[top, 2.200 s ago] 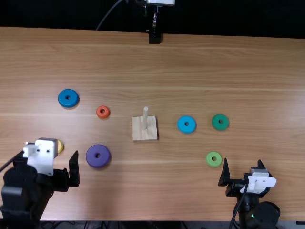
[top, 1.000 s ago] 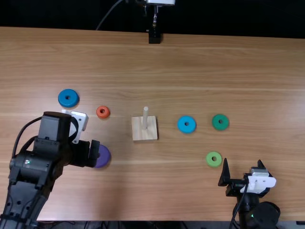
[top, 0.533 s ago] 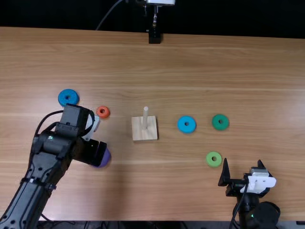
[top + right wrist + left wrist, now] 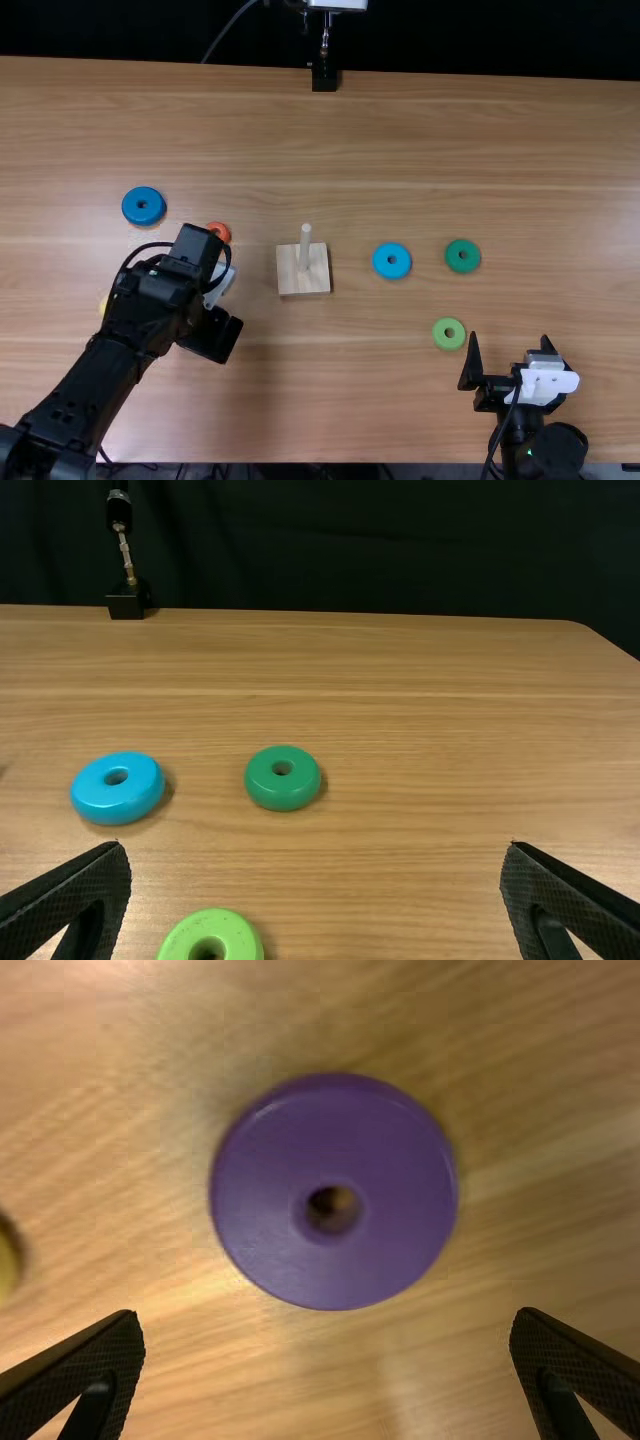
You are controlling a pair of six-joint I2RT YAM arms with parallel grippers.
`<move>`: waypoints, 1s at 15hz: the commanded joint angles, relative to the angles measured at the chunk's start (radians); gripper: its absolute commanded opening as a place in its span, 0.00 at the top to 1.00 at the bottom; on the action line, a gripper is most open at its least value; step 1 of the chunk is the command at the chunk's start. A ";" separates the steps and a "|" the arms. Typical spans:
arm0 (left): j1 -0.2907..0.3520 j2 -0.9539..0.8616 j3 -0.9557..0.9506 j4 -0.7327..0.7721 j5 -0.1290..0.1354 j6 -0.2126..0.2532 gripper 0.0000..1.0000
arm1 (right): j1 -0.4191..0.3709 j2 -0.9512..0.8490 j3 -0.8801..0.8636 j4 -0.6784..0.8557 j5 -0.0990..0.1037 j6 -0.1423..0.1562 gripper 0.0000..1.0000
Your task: Build the Hanoi tower: stack the rings onto the peg from bottom to top in this color order: purple, dark blue, light blue, dark green, light green, yellow, orange.
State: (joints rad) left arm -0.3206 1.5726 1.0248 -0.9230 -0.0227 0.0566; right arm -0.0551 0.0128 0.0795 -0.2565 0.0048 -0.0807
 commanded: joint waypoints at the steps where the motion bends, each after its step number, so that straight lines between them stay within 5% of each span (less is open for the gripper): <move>1: -0.005 0.012 -0.031 0.001 0.001 0.017 0.00 | -0.012 -0.013 -0.064 -0.070 0.021 0.002 0.00; 6: -0.014 0.043 -0.101 0.249 0.002 0.015 0.00 | -0.012 -0.013 -0.064 -0.070 0.021 0.002 0.00; 15: -0.012 0.052 -0.138 0.255 0.004 0.015 0.00 | -0.012 -0.013 -0.064 -0.070 0.021 0.002 0.00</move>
State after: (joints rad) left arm -0.3218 1.6077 0.8963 -0.6689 -0.0219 0.0563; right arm -0.0551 0.0128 0.0792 -0.2569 0.0044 -0.0807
